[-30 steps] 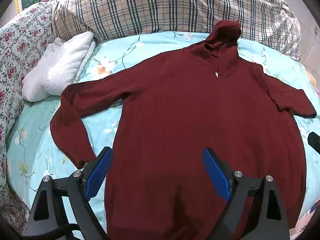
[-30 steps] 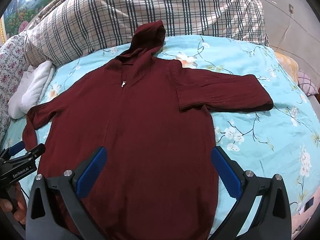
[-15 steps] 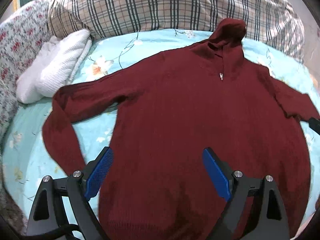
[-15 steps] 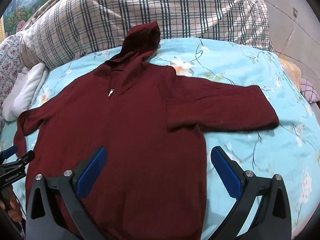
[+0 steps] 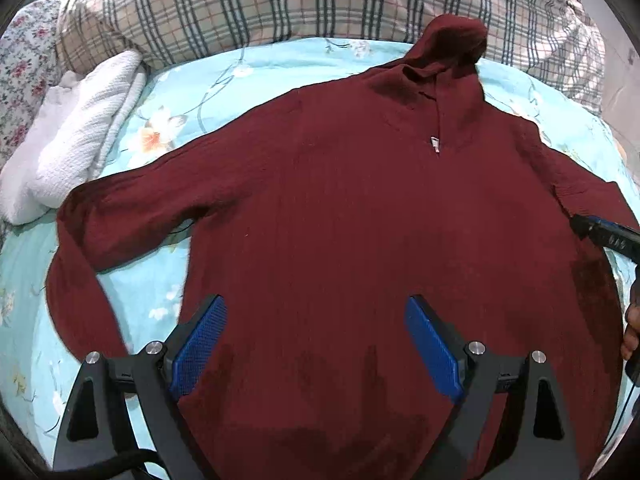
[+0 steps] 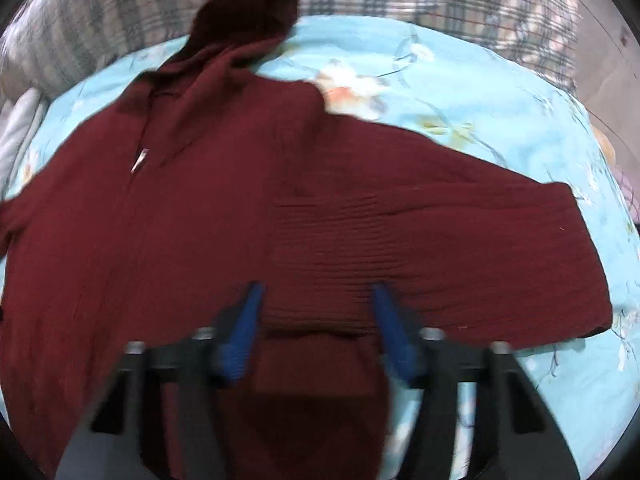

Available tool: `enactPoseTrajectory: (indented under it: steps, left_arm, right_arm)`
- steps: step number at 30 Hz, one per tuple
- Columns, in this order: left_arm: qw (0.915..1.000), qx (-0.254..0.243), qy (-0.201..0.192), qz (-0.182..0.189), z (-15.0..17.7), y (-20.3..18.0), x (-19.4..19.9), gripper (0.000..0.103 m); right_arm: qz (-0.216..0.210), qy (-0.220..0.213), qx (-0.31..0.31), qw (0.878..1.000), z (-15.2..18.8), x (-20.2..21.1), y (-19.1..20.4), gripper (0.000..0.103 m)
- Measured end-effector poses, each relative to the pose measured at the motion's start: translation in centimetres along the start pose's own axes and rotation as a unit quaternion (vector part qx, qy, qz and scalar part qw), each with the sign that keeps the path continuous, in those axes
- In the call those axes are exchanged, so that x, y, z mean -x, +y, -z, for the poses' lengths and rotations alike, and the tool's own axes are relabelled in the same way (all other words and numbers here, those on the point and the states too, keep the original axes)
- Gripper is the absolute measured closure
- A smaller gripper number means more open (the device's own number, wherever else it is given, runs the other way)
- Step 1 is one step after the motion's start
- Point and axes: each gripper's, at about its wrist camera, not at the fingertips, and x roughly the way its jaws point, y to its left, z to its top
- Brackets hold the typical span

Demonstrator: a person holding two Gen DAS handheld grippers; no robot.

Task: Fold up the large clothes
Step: 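Grasp the sweater sleeve cuff with the right gripper and lift it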

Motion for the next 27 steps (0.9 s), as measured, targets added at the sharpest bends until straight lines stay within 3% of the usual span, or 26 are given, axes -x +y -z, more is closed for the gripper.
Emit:
enactPoseTrajectory:
  steps: [2,5,10,17,24,27]
  left_arm:
    - [0.9999,-0.003,0.001,0.010,-0.2,-0.2,-0.4,0.012]
    - [0.9997,0.005,0.008,0.022,-0.5,-0.5,-0.9,0.013]
    - [0.9979,0.017,0.007,0.062,-0.7,-0.4,-0.8,0.014]
    - [0.9945,0.043,-0.014,0.095,-0.6,2.0,0.5,0.014]
    - [0.9927,0.054,-0.023,0.105,-1.0,4.7,0.4,0.014]
    - [0.9908,0.067,-0.018,0.116,-1.6,5.4,-1.0,0.014]
  right_arm:
    - [-0.024,-0.009,-0.033,0.999,-0.1,0.9,-1.2,0.083]
    - [-0.076,-0.020,-0.093,0.993,-0.2,2.3,-3.4,0.090]
    - [-0.160,-0.049,-0.134,0.977,-1.3,5.1,-2.5,0.091]
    - [-0.296,-0.049,-0.112,0.947,-5.0,4.3,7.8,0.091]
    - [-0.381,0.020,-0.103,0.919,-5.5,-1.6,18.7,0.090]
    - [-0.392,0.052,-0.117,0.911,-5.0,-4.1,20.0,0.076]
